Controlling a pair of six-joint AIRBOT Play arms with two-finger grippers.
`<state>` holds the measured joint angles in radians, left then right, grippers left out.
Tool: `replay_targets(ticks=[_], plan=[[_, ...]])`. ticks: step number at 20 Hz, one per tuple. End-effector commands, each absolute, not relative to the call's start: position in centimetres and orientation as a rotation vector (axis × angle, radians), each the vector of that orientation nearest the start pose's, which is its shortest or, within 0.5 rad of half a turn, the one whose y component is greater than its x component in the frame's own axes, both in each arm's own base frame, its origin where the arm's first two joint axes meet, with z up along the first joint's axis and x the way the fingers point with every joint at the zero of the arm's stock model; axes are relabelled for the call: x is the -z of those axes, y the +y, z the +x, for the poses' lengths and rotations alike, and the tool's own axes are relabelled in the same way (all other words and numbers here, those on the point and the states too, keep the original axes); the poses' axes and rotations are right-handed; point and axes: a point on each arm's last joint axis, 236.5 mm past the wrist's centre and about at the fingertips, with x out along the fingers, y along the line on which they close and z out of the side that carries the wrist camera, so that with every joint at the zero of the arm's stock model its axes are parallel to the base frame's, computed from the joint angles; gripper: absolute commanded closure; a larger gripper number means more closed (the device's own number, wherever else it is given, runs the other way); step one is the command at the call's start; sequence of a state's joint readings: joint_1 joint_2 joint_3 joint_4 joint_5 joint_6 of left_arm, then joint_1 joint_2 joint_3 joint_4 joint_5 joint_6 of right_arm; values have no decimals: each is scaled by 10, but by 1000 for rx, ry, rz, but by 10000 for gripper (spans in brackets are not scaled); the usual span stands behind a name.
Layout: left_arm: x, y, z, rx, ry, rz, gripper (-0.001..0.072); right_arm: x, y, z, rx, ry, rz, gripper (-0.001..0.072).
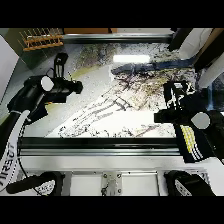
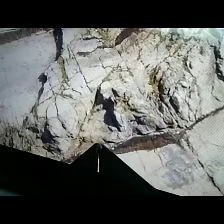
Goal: Fold the clothes and pants, and hang the long-sleeved shirts on hangers.
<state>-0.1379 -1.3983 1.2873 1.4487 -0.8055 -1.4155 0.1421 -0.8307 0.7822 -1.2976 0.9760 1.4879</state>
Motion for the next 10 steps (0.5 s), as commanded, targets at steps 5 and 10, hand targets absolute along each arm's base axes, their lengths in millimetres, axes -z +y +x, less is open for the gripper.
replay_targets(ticks=[5,10], plan=[[41,-12,549,132,1009,283,2,-44,98,309,-299,1025,108,694],[90,-16,545,150,1100,280,3,-44,98,309,-299,1025,108,694]])
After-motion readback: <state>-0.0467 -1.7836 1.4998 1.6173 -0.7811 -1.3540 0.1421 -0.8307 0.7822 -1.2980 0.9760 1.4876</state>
